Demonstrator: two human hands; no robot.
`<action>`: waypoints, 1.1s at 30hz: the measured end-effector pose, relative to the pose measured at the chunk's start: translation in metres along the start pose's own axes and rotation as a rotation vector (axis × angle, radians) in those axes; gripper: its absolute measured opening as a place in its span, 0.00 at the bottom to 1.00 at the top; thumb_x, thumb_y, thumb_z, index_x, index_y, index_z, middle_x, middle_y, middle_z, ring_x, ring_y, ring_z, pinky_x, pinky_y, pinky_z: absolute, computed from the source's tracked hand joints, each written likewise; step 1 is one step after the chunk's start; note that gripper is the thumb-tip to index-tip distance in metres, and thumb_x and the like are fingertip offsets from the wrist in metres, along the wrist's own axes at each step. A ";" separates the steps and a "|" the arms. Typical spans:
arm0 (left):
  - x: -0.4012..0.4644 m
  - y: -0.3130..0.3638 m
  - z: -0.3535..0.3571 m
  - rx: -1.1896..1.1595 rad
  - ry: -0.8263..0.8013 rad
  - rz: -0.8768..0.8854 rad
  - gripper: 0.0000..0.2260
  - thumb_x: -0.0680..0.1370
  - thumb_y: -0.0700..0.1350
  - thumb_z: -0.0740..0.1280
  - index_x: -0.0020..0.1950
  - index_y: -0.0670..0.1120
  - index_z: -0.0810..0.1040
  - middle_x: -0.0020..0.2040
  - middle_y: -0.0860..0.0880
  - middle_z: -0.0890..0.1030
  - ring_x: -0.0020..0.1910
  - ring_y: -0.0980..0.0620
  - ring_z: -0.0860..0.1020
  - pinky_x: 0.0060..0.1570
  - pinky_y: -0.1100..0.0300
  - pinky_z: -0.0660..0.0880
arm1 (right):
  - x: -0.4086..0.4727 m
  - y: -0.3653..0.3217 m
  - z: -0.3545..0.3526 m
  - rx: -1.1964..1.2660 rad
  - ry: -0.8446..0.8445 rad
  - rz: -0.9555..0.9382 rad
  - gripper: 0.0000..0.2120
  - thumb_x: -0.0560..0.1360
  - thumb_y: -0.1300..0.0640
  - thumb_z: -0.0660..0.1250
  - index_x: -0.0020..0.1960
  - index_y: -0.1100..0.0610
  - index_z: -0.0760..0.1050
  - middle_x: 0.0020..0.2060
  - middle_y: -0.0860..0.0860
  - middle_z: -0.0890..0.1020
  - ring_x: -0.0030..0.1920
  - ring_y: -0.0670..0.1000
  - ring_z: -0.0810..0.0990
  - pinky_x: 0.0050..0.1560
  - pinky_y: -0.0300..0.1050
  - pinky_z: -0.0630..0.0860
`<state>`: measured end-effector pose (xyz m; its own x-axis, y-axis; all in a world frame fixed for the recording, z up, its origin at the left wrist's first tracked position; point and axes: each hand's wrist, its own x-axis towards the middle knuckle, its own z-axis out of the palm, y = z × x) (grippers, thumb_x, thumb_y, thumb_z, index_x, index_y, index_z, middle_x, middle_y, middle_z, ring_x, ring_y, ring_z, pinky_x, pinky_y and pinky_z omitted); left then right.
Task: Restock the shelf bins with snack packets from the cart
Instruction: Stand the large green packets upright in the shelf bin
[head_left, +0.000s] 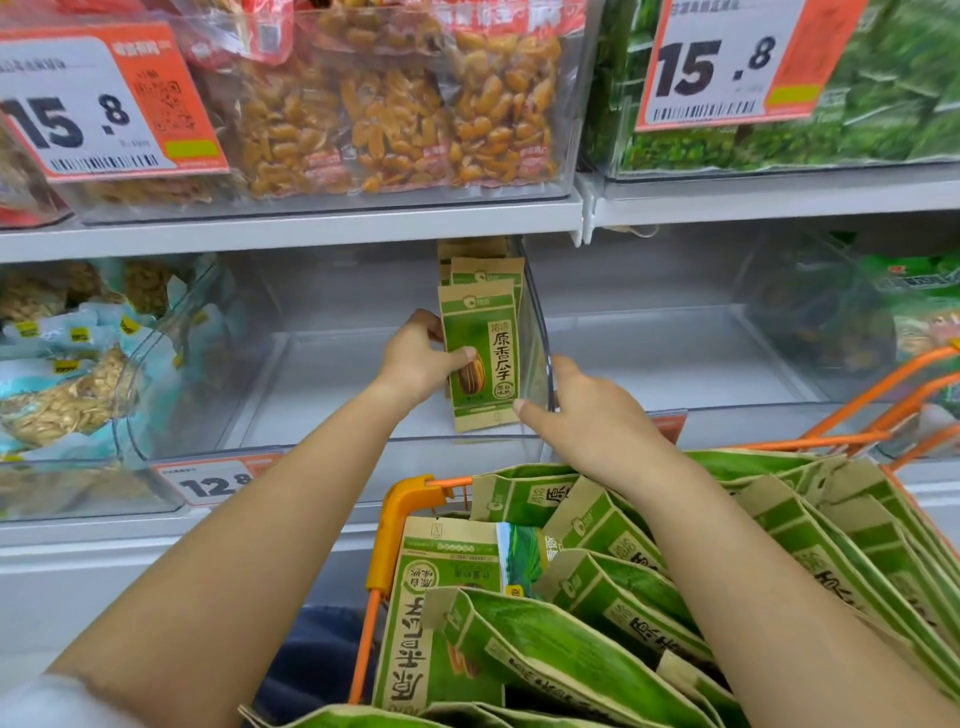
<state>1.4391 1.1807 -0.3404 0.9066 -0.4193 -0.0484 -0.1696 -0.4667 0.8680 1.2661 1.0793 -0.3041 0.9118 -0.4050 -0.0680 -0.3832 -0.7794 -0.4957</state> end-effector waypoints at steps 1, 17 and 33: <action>0.000 -0.001 0.001 -0.007 0.009 -0.010 0.19 0.72 0.45 0.75 0.55 0.44 0.68 0.56 0.45 0.74 0.57 0.42 0.77 0.54 0.43 0.78 | 0.000 0.000 0.000 0.001 -0.001 0.000 0.24 0.80 0.44 0.58 0.72 0.53 0.61 0.54 0.54 0.80 0.53 0.57 0.77 0.50 0.50 0.76; 0.008 0.001 0.016 0.198 0.039 0.249 0.43 0.66 0.40 0.79 0.74 0.47 0.59 0.62 0.43 0.76 0.60 0.45 0.76 0.56 0.52 0.76 | 0.001 -0.001 -0.001 -0.013 0.004 0.013 0.23 0.79 0.43 0.59 0.70 0.53 0.62 0.48 0.52 0.78 0.51 0.56 0.77 0.47 0.50 0.74; -0.014 0.008 -0.013 0.053 -0.104 0.014 0.46 0.72 0.47 0.75 0.79 0.46 0.47 0.75 0.44 0.63 0.72 0.44 0.66 0.68 0.48 0.68 | -0.011 -0.017 -0.032 0.565 0.209 -0.107 0.13 0.77 0.50 0.65 0.61 0.48 0.74 0.52 0.41 0.79 0.52 0.42 0.77 0.58 0.42 0.72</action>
<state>1.4302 1.1929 -0.3262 0.8594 -0.5033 -0.0897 -0.2045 -0.4993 0.8420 1.2575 1.0815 -0.2671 0.8705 -0.4686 0.1503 -0.1015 -0.4699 -0.8769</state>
